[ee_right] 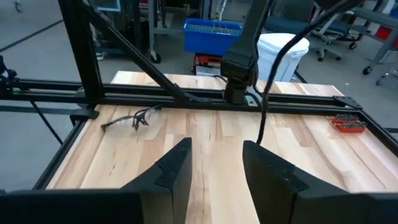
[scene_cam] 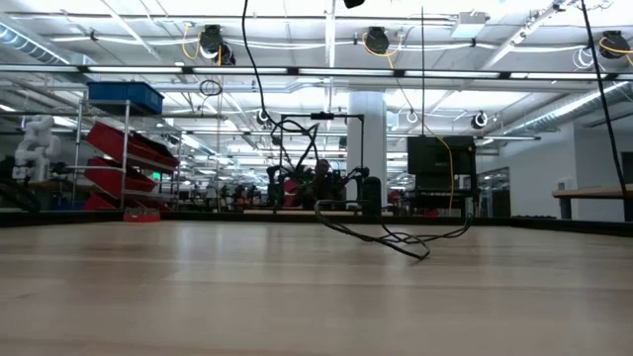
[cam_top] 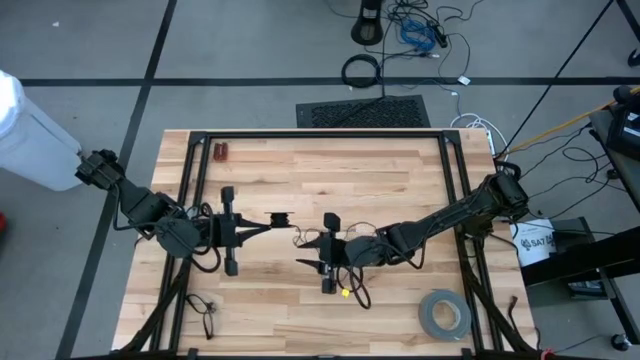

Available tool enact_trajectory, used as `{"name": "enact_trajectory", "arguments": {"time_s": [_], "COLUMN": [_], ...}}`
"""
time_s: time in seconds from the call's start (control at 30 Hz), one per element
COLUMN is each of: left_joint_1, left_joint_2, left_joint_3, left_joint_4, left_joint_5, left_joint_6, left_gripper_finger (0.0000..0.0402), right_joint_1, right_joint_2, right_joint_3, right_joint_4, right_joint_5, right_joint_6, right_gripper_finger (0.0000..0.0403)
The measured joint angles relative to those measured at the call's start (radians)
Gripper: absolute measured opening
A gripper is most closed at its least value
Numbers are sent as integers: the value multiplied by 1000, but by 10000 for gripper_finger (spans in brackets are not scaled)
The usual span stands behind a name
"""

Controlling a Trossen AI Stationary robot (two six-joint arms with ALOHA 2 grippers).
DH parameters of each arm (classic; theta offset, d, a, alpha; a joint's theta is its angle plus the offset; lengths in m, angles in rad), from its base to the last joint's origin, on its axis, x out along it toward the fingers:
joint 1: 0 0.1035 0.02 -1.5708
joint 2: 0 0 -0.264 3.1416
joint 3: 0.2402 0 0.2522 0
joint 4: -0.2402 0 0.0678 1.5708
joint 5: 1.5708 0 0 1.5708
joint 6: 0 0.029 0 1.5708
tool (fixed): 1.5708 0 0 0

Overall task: Coil cords
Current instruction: Uncoil the black wire from the spool

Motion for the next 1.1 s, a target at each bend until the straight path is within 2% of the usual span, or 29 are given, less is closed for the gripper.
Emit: {"name": "enact_trajectory", "arguments": {"time_s": [0.1, 0.3, 0.53, 0.63, 0.83, 1.1], "left_joint_1": [0, 0, 0, 0, 0, 0], "left_joint_2": [0, 0, 0, 0, 0, 0], "left_joint_3": [0, 0, 0, 0, 0, 0], "left_joint_4": [0, 2, 6, 5, 3, -29], "left_joint_5": [0, 0, 0, 0, 0, 31], "left_joint_6": [-1, -2, -2, -2, -2, -13], "left_gripper_finger": [0, 0, 0, 0, 0, 0], "right_joint_1": [6, -17, -40, -45, -45, -12], "right_joint_2": [0, 0, -1, -2, -2, -63], "right_joint_3": [0, 0, 0, 0, 0, -1], "right_joint_4": [-13, 2, 73, 77, 78, 4], "right_joint_5": [40, 42, -28, -41, -24, 52], "right_joint_6": [-4, -31, -71, -70, -73, -79], "right_gripper_finger": [130, 130, 124, 97, 10, 2]}}
